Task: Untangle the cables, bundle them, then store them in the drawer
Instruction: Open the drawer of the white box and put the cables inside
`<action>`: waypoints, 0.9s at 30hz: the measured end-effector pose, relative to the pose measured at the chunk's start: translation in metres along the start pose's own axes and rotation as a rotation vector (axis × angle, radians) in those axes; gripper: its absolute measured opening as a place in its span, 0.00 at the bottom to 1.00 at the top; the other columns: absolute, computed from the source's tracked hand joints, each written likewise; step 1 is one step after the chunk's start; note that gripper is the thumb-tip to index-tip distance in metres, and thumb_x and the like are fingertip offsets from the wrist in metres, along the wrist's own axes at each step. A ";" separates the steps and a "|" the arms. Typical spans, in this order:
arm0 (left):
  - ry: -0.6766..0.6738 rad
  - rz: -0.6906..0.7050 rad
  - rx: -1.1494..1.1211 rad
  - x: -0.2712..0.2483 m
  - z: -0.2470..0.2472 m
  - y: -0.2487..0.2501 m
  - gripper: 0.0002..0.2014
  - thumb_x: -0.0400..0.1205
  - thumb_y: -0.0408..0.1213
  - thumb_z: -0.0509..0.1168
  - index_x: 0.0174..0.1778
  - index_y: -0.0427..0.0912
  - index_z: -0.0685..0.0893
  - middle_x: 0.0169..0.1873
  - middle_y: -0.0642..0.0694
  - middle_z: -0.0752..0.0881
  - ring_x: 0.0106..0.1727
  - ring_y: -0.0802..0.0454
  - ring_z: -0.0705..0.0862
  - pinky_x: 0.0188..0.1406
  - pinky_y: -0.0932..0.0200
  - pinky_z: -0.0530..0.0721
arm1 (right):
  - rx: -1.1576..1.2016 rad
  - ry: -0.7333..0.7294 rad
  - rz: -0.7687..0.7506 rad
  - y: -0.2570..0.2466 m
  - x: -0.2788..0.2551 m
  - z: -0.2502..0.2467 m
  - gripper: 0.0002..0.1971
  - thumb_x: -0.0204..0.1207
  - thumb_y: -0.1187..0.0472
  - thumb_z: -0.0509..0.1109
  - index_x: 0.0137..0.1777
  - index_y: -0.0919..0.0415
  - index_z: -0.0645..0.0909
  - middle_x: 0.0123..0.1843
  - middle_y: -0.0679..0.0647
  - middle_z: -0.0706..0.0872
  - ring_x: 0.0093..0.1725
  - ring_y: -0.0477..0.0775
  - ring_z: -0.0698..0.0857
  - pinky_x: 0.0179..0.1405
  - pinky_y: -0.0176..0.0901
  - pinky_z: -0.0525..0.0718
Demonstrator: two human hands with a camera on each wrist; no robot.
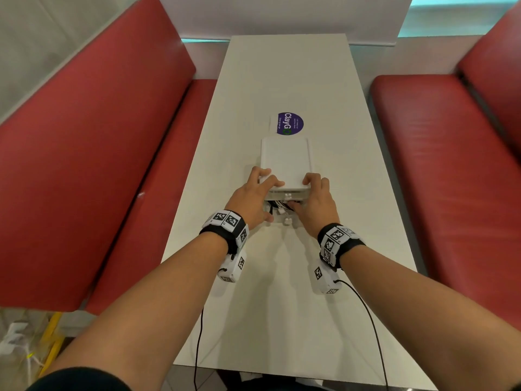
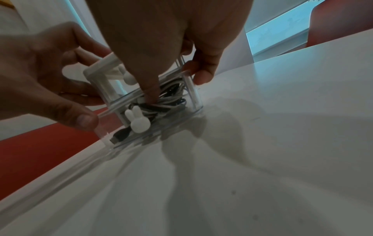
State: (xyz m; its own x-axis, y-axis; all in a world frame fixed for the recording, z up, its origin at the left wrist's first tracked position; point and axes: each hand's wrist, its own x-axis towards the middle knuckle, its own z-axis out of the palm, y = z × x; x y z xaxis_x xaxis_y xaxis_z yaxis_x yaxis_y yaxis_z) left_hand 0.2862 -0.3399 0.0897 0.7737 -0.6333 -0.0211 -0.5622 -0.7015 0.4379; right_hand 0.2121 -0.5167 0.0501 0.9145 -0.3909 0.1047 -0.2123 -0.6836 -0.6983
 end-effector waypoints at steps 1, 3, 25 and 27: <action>0.005 0.005 0.003 0.000 0.001 0.000 0.42 0.62 0.36 0.87 0.70 0.58 0.74 0.77 0.50 0.63 0.67 0.45 0.82 0.54 0.53 0.87 | 0.018 -0.017 0.002 0.001 0.000 -0.002 0.27 0.73 0.54 0.81 0.64 0.52 0.68 0.58 0.52 0.72 0.41 0.59 0.81 0.36 0.44 0.76; 0.021 0.010 0.011 0.000 0.002 -0.001 0.41 0.64 0.35 0.86 0.70 0.58 0.75 0.76 0.50 0.63 0.67 0.45 0.82 0.52 0.55 0.86 | 0.033 -0.052 -0.002 0.002 0.001 -0.009 0.26 0.75 0.56 0.80 0.64 0.52 0.69 0.58 0.53 0.74 0.42 0.59 0.82 0.38 0.44 0.76; 0.195 0.014 0.095 0.014 0.013 0.004 0.32 0.67 0.21 0.76 0.59 0.57 0.76 0.60 0.47 0.71 0.52 0.43 0.83 0.41 0.50 0.86 | -0.328 -0.076 -0.260 0.012 0.023 -0.030 0.29 0.59 0.73 0.79 0.53 0.52 0.69 0.51 0.48 0.75 0.46 0.53 0.70 0.41 0.52 0.77; 0.157 0.021 0.087 0.014 0.009 0.004 0.33 0.67 0.22 0.77 0.61 0.57 0.76 0.60 0.47 0.70 0.53 0.43 0.83 0.42 0.51 0.85 | -0.341 -0.074 -0.248 0.012 0.022 -0.030 0.30 0.58 0.73 0.79 0.53 0.50 0.68 0.50 0.48 0.74 0.46 0.54 0.71 0.40 0.52 0.78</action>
State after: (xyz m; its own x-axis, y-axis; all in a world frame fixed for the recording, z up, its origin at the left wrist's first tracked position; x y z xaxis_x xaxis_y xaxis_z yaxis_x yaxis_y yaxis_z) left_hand 0.2923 -0.3545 0.0828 0.7938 -0.5940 0.1306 -0.5966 -0.7187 0.3571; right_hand 0.2196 -0.5517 0.0655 0.9719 -0.1520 0.1798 -0.0732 -0.9209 -0.3828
